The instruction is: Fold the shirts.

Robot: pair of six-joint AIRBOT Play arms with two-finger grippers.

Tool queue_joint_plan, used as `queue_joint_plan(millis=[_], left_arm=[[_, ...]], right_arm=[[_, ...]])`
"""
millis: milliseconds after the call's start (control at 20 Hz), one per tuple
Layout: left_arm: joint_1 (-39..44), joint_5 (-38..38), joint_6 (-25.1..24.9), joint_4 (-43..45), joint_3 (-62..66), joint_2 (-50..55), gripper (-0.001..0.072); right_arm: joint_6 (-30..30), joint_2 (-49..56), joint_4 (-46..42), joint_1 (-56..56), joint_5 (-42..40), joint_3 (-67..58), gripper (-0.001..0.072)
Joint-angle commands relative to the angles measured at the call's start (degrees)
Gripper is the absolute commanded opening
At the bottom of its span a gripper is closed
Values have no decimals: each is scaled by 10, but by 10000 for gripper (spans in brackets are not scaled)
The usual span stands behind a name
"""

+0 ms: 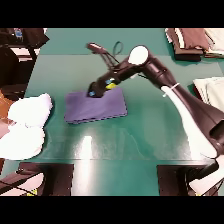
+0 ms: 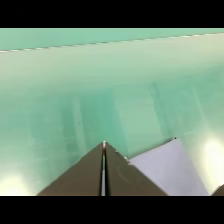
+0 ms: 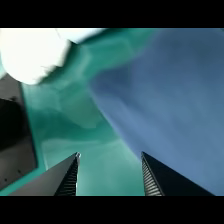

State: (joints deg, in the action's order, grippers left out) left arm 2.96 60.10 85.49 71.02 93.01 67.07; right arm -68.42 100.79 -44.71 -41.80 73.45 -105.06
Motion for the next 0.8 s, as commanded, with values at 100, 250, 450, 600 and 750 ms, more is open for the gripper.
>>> queue_joint_plan(millis=[100,250,450,600,750], left_arm=[[-4,21,0,-21,-17,-7,25],[-4,17,-5,-66,-52,-6,25],[-4,9,-20,-96,-85,-6,24],[-4,8,-20,-98,-89,-7,24],[6,4,-20,-104,-89,-7,24]], right_arm=[[-68,-88,-58,164,-50,231,571],[-82,-66,-8,221,-66,299,662],[-66,7,84,200,-78,304,628],[-66,66,117,148,-81,248,628],[-65,112,141,104,-91,178,404]])
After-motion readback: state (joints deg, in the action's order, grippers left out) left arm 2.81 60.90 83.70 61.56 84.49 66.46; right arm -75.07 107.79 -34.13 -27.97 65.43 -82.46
